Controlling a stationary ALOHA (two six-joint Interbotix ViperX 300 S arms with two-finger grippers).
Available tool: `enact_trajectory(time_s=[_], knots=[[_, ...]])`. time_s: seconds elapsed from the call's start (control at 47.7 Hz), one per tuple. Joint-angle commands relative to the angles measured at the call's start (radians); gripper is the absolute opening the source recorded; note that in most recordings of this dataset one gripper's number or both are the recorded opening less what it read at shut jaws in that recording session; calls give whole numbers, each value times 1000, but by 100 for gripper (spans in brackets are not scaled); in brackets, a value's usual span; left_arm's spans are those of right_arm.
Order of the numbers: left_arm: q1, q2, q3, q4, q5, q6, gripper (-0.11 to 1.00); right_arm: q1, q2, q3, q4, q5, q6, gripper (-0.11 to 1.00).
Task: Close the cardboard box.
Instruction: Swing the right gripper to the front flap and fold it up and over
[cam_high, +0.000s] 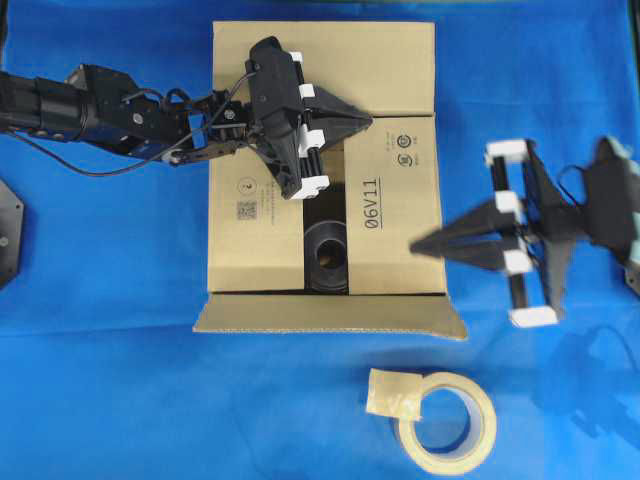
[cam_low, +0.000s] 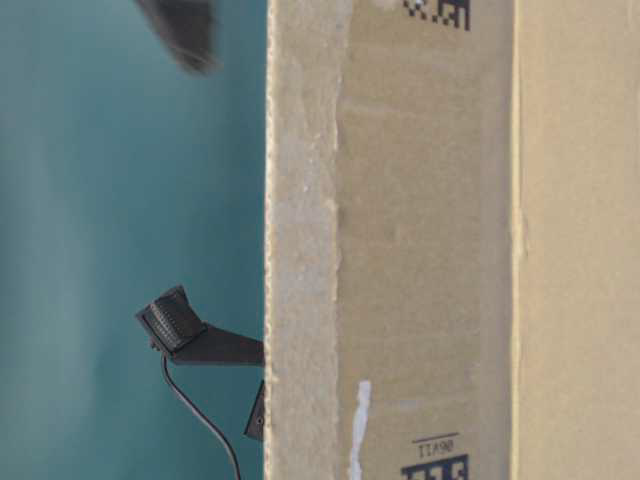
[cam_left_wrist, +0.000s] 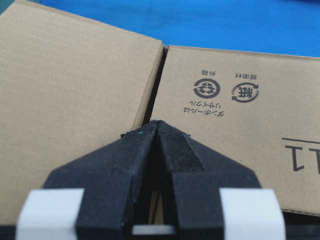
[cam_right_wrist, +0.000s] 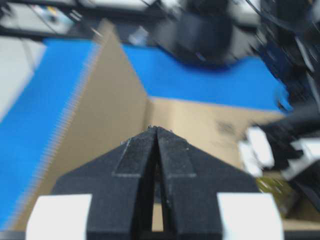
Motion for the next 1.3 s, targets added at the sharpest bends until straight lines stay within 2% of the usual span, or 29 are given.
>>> enact_trajectory(time_s=[0.0,0.189,0.294,0.65,0.797,1.279], knots=[[18,-20,-12,-2,-5,2,0,63,-38,-8,-14,-5,-3,0],[18,-20,-12,-2,-6,0,0,198,-9,-5,-49,0,-9,0],[18,-20,-12,-3,-6,0,0,238,28,-3,-63,-5,-11,0],[18,-21,-12,-2,-3,-2,0,253,106,-2,-61,-3,-12,0],[18,-21,-14,-2,-3,-3,0,233,104,-2,-61,3,-12,0],[18,-23,-15,-2,2,-8,0,28,2,51,-44,74,-11,0]])
